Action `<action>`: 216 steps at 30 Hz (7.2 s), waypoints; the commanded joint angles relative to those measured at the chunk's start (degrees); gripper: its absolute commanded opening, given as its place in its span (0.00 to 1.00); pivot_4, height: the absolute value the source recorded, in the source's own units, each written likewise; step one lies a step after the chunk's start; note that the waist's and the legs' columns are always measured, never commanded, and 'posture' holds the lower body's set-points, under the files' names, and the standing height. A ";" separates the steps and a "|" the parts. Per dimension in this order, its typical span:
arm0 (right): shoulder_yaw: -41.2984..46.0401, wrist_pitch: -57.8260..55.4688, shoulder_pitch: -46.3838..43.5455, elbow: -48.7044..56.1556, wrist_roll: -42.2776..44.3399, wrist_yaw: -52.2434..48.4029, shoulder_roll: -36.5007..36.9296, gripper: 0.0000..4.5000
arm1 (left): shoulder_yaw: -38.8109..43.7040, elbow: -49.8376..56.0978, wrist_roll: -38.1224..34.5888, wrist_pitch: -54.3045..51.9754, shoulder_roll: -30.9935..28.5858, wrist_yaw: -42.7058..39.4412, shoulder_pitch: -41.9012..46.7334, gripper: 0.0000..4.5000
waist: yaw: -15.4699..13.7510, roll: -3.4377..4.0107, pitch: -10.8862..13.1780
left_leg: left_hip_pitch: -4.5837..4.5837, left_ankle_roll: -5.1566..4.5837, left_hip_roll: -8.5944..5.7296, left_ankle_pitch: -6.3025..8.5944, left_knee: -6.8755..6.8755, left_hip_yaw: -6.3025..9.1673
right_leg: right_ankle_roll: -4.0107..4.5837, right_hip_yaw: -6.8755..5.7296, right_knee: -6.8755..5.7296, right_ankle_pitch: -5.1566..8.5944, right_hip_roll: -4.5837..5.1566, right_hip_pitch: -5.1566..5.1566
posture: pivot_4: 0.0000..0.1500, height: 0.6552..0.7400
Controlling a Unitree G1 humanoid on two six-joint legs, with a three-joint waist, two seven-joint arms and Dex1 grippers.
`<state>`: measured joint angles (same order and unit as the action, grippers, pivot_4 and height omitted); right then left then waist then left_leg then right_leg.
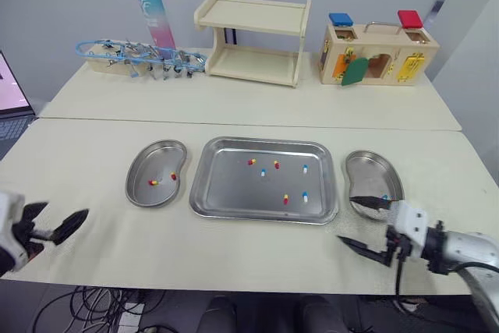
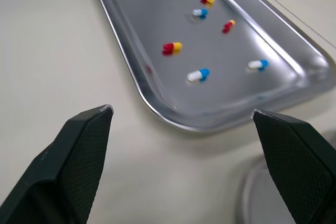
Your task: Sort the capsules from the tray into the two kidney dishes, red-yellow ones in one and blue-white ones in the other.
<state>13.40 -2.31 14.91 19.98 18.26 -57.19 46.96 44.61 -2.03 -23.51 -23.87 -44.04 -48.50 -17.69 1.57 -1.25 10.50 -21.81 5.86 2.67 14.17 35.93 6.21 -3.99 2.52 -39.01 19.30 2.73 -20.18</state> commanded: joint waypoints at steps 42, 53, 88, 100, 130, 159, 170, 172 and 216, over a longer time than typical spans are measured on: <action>-1.01 3.17 -3.93 -0.56 5.28 -6.35 -0.04 1.00 | 0.11 0.65 -3.99 4.80 0.87 -0.14 -7.95 1.00 | 0.27 0.04 -0.01 | 0.03 0.01 0.02 0.00 -0.02 -0.03 | 0.00 0.04 0.00 0.01 -0.01 0.02 | 1.00 1.00; -17.77 -0.59 -4.55 6.01 -7.17 10.26 -14.88 1.00 | -2.54 12.56 -8.15 -0.46 -4.01 -4.50 -4.19 1.00 | 0.02 -0.07 -0.08 | 0.02 0.02 0.02 0.00 -0.04 -0.01 | 0.01 0.02 0.00 0.01 -0.02 -0.02 | 1.00 1.00; -26.07 -8.92 -2.95 13.88 -10.71 24.22 -22.69 1.00 | -56.59 -55.53 23.24 30.52 18.46 -16.96 73.21 0.60 | 0.63 0.03 -0.01 | -0.14 0.00 0.01 -0.01 0.04 0.14 | 0.00 -0.04 -0.09 0.00 -0.16 -0.16 | 1.00 1.00; -26.29 -12.04 -3.48 16.34 -10.28 24.96 -22.44 1.00 | -57.32 -59.66 26.82 28.41 21.01 -18.76 74.76 0.28 | 0.35 0.02 -0.01 | -0.11 0.00 0.00 -0.01 0.07 0.14 | 0.00 -0.06 -0.09 0.00 -0.15 -0.10 | 1.00 1.00; -29.00 -10.04 -16.75 8.68 -3.79 9.20 -18.86 1.00 | -28.27 1.93 11.45 -11.68 -3.18 -6.97 40.22 0.00 | 0.87 0.09 0.04 | -0.08 0.01 0.04 -0.01 0.07 0.18 | 0.00 -0.07 -0.10 0.00 -0.12 -0.07 | 1.00 1.00; -28.98 -5.62 -18.98 3.70 -4.00 5.97 -17.66 1.00 | -16.31 15.98 0.73 -19.96 -3.20 4.52 25.39 0.54 | 0.32 0.09 0.04 | -0.07 0.00 0.04 -0.01 0.03 0.17 | 0.00 -0.05 -0.10 0.00 -0.12 -0.11 | 1.00 1.00; -14.40 -9.44 -12.00 8.27 2.34 6.23 -8.99 1.00 | 0.69 11.09 -2.59 -4.85 -3.20 -6.40 6.38 0.74 | 0.27 0.10 0.04 | -0.04 0.01 0.05 0.00 -0.02 0.07 | 0.01 0.01 -0.06 0.00 -0.09 -0.11 | 1.00 1.00; -9.68 -9.00 -9.26 7.25 2.87 4.88 -6.02 1.00 | 2.11 6.98 -1.59 -1.23 -3.25 -7.45 3.56 0.88 | 0.20 0.09 0.04 | -0.03 0.01 0.05 0.00 -0.02 0.05 | 0.02 0.01 -0.04 0.01 -0.09 -0.08 | 1.00 1.00; 12.13 -3.59 -5.49 -18.92 0.41 -5.86 11.48 1.00 | -23.57 19.66 -7.99 21.88 12.98 -15.62 -2.25 0.99 | 0.50 0.34 -0.07 | 0.07 0.00 0.02 0.01 0.00 -0.16 | 0.01 0.19 0.02 0.00 -0.05 0.03 | 1.00 1.00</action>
<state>23.89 -1.32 10.87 -4.43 15.86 -63.73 56.31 21.76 18.28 -32.09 -4.23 -31.39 -64.14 -20.46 2.07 -0.91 10.43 -21.75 5.86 2.69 14.18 35.93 6.05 -3.98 2.70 -38.99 19.30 2.69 -20.15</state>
